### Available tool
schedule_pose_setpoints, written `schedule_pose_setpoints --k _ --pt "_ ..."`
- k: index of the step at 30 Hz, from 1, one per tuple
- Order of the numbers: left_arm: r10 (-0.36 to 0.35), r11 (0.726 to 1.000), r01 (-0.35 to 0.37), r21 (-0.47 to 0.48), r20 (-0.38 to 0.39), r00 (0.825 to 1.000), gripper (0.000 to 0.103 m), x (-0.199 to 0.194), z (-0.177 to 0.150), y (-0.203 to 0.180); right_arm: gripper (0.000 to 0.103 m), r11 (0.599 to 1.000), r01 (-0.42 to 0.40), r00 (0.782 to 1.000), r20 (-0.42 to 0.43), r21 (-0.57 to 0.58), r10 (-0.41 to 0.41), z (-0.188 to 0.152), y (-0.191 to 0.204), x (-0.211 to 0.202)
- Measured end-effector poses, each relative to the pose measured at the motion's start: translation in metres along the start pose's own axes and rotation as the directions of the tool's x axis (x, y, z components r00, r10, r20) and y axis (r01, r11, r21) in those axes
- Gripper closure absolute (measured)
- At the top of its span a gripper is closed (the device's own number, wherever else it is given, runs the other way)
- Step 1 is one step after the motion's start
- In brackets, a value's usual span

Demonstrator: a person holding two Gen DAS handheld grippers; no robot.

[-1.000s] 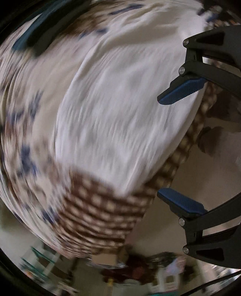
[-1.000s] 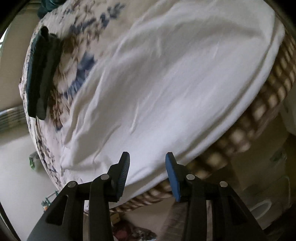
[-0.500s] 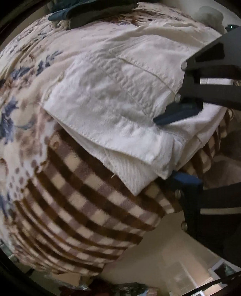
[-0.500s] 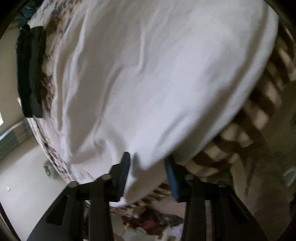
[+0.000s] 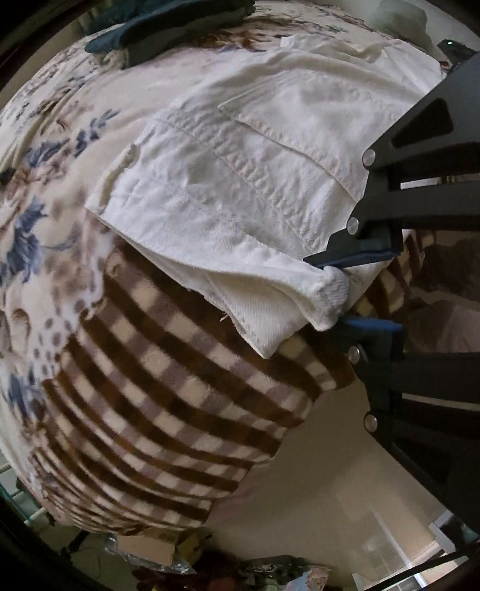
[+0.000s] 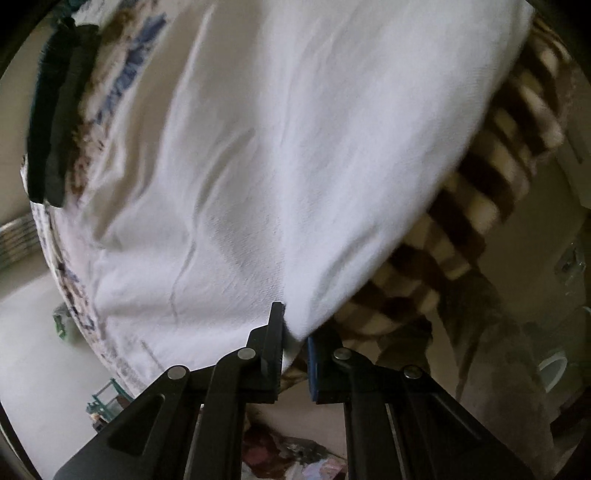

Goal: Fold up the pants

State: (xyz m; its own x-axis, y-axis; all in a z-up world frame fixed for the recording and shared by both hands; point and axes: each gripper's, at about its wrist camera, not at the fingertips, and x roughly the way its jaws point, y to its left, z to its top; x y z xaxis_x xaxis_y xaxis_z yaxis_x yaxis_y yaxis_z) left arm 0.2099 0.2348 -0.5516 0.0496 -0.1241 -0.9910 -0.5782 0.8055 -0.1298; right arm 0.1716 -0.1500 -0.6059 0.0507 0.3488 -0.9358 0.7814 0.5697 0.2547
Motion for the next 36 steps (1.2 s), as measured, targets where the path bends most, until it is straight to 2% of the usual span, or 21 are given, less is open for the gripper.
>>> schedule_pose_setpoints --k 2,4,5,6,8,9,10,12,13,17,20,22,25,26,27,30,32,34,36 --pt "-0.007 1.000 0.007 0.007 -0.007 1.000 0.076 -0.010 0.002 0.000 0.086 1.000 -0.001 0.999 -0.037 -0.011 0.000 0.008 0.012 0.008" --pt "0.008 1.000 -0.008 0.028 0.010 1.000 0.071 -0.025 0.013 -0.007 0.076 0.998 -0.042 0.997 -0.065 -0.041 0.039 0.011 0.022 0.006" --pt "0.040 0.996 -0.043 0.078 0.039 0.998 0.068 -0.039 0.005 -0.019 0.062 0.997 -0.044 0.997 -0.059 -0.068 0.040 0.011 0.022 -0.006" --pt "0.065 0.991 -0.071 0.112 0.055 0.996 0.061 -0.046 0.002 -0.029 0.051 0.996 -0.040 0.998 -0.044 -0.084 0.036 0.011 0.019 -0.015" --pt "0.098 0.969 -0.120 0.214 0.108 0.989 0.042 -0.065 -0.011 -0.064 0.050 0.994 -0.024 0.999 0.019 -0.108 0.026 0.016 0.009 -0.043" --pt "0.096 0.959 -0.127 0.252 0.132 0.987 0.023 -0.073 -0.013 -0.082 0.050 0.994 -0.012 0.999 0.051 -0.107 0.018 0.021 0.003 -0.055" --pt "0.085 0.945 -0.131 0.299 0.162 0.983 0.014 -0.080 -0.017 -0.104 0.050 0.996 -0.004 0.996 0.090 -0.094 0.013 0.028 -0.005 -0.069" --pt "0.050 0.908 -0.130 0.397 0.206 0.977 0.014 -0.084 -0.033 -0.155 0.050 1.000 0.002 0.982 0.191 -0.031 0.004 0.052 -0.029 -0.103" --pt "0.042 0.895 -0.129 0.427 0.207 0.977 0.014 -0.085 -0.025 -0.166 0.050 1.000 -0.005 0.970 0.244 0.004 0.004 0.065 -0.042 -0.120" --pt "0.000 0.841 -0.076 0.535 0.140 0.990 0.014 -0.058 -0.056 -0.259 0.050 0.989 -0.022 0.893 0.448 0.144 -0.046 0.134 -0.097 -0.182" --pt "-0.001 0.795 -0.077 0.601 0.128 0.992 0.014 -0.033 -0.079 -0.319 0.050 0.976 -0.025 0.858 0.505 0.218 -0.091 0.189 -0.134 -0.204" --pt "0.022 0.766 -0.099 0.635 0.127 0.992 0.014 -0.021 -0.089 -0.348 0.050 0.968 -0.033 0.860 0.501 0.249 -0.099 0.220 -0.153 -0.206" --pt "0.041 0.743 -0.103 0.661 0.108 0.993 0.014 -0.006 -0.103 -0.382 0.055 0.963 -0.020 0.883 0.457 0.269 -0.109 0.259 -0.175 -0.196" --pt "0.047 0.739 -0.106 0.665 0.107 0.993 0.014 -0.004 -0.104 -0.389 0.070 0.961 -0.036 0.885 0.456 0.274 -0.097 0.265 -0.179 -0.194" --pt "0.045 0.736 -0.102 0.669 0.102 0.994 0.014 -0.003 -0.107 -0.395 0.093 0.965 -0.060 0.880 0.470 0.254 -0.069 0.268 -0.181 -0.194" --pt "0.054 0.718 -0.111 0.687 0.104 0.993 0.014 -0.001 -0.114 -0.408 0.096 0.980 -0.035 0.848 0.525 0.197 -0.075 0.263 -0.170 -0.206" --pt "0.056 0.709 -0.110 0.697 0.100 0.993 0.014 -0.002 -0.116 -0.412 0.096 0.980 -0.043 0.836 0.543 0.195 -0.071 0.253 -0.169 -0.218" --pt "0.059 0.700 -0.112 0.705 0.099 0.993 0.014 0.000 -0.120 -0.414 0.097 0.975 -0.066 0.838 0.542 0.212 -0.061 0.245 -0.174 -0.224" --pt "0.068 0.699 -0.114 0.706 0.093 0.993 0.014 0.001 -0.124 -0.416 0.097 0.973 -0.069 0.850 0.524 0.220 -0.058 0.241 -0.183 -0.224"
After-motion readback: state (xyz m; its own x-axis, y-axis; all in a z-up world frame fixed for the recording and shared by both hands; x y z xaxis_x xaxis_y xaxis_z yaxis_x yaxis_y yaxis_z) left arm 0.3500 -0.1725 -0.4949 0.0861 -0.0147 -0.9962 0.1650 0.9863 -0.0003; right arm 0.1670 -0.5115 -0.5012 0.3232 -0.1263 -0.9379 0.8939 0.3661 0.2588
